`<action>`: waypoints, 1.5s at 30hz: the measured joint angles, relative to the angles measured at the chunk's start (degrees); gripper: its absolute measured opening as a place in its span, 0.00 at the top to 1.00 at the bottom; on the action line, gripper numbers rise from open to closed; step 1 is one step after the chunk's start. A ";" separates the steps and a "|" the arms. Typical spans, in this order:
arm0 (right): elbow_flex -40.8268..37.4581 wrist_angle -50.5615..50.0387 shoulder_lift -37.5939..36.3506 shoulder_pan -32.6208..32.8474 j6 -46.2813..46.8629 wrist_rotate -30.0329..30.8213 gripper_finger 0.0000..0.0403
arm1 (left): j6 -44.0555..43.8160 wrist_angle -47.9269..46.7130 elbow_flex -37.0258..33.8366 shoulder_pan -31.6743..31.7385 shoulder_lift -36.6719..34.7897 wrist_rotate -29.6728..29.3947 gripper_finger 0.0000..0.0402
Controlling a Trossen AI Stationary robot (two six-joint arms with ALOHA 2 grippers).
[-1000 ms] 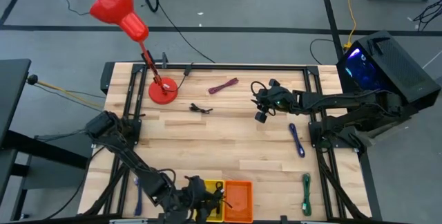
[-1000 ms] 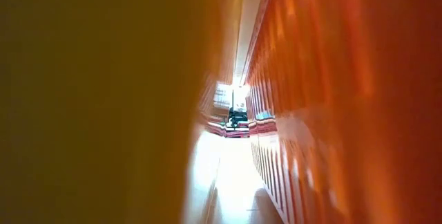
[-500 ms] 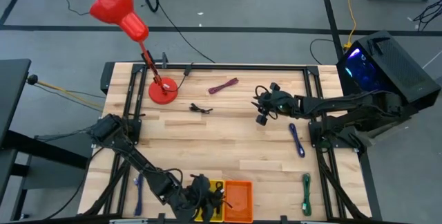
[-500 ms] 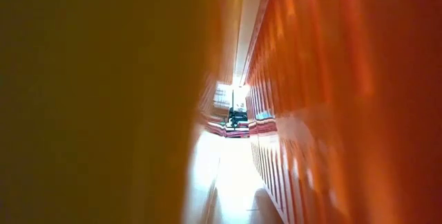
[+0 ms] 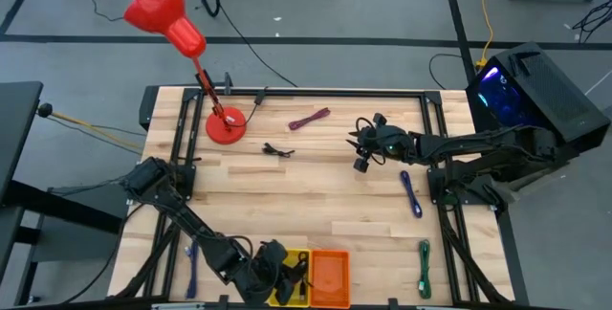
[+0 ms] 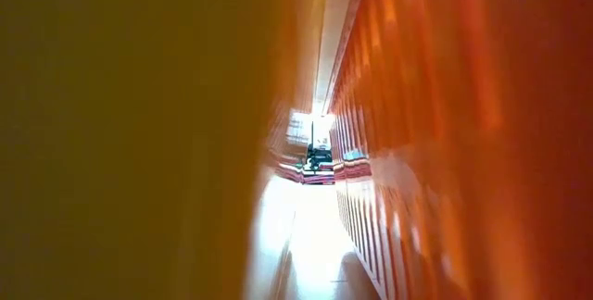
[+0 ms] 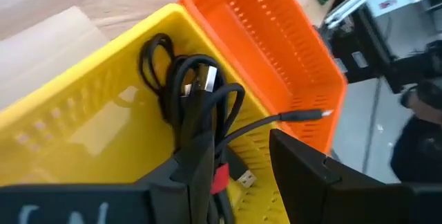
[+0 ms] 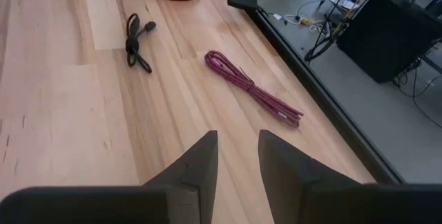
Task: Pick & Place USB Port
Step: Put the black charger cable into the yellow bin
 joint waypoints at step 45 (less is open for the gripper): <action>0.07 0.58 0.00 4.62 9.79 -14.54 0.73 | 35.96 -79.16 11.36 27.29 -4.98 -22.54 0.69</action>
